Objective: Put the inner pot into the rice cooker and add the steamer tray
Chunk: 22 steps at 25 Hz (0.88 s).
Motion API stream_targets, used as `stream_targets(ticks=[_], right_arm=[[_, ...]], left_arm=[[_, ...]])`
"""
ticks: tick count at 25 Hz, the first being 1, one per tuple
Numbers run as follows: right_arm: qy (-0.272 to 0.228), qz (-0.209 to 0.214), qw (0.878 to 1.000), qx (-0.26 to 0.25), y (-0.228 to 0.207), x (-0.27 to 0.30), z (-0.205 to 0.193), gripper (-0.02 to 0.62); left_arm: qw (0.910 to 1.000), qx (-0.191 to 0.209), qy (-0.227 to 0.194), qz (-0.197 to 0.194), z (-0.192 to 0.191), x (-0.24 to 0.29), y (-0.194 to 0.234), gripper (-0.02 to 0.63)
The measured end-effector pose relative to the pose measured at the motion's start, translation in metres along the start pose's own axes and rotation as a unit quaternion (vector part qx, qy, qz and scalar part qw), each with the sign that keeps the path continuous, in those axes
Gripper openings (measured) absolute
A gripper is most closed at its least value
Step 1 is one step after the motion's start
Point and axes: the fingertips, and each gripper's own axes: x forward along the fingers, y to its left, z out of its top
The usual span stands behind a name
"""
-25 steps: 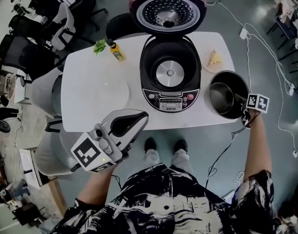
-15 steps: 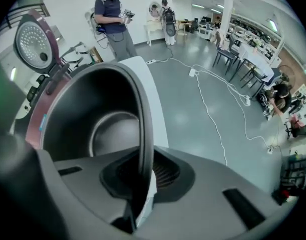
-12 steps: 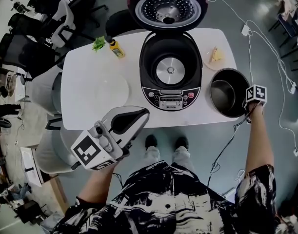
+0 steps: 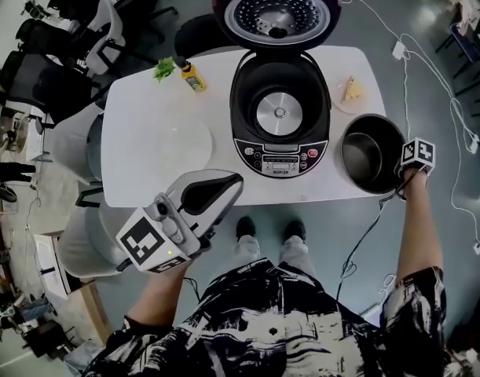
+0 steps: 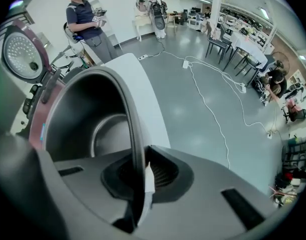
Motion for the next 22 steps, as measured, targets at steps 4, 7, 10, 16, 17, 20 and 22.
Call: stream_targets(ticks=[4,7,10,16,17,20,22], right_arm=[[-0.003,0.001,1.0,0.001,0.001,-0.011,-0.002,0.003],[-0.005,0.0,1.0,-0.001,0.0,-0.018,-0.005,0.005],[-0.014,0.014,1.0,0.013,0.0,-0.029,-0.008,0.005],[-0.035,0.045,0.998,0.015,0.01,-0.073,0.0,0.005],[-0.039,0.049,0.998,0.011,0.014,-0.084,0.003,0.005],[-0.054,0.06,0.997,-0.003,0.027,-0.122,0.015,0.005],[-0.062,0.069,0.996,-0.015,0.042,-0.149,0.023,0.005]], left_arm=[[1.0,0.001,-0.007,-0.005,0.004,-0.002,-0.002,0.005],[0.9999,0.004,-0.013,-0.01,0.009,-0.005,-0.004,0.005],[0.9997,0.007,-0.018,-0.012,0.015,-0.008,-0.007,0.005],[0.9992,0.009,-0.036,-0.018,0.022,-0.015,-0.009,0.005],[0.999,0.009,-0.04,-0.02,0.023,-0.016,-0.009,0.005],[0.9979,0.007,-0.057,-0.029,0.028,-0.02,-0.012,0.005],[0.9971,0.006,-0.067,-0.037,0.032,-0.023,-0.016,0.005]])
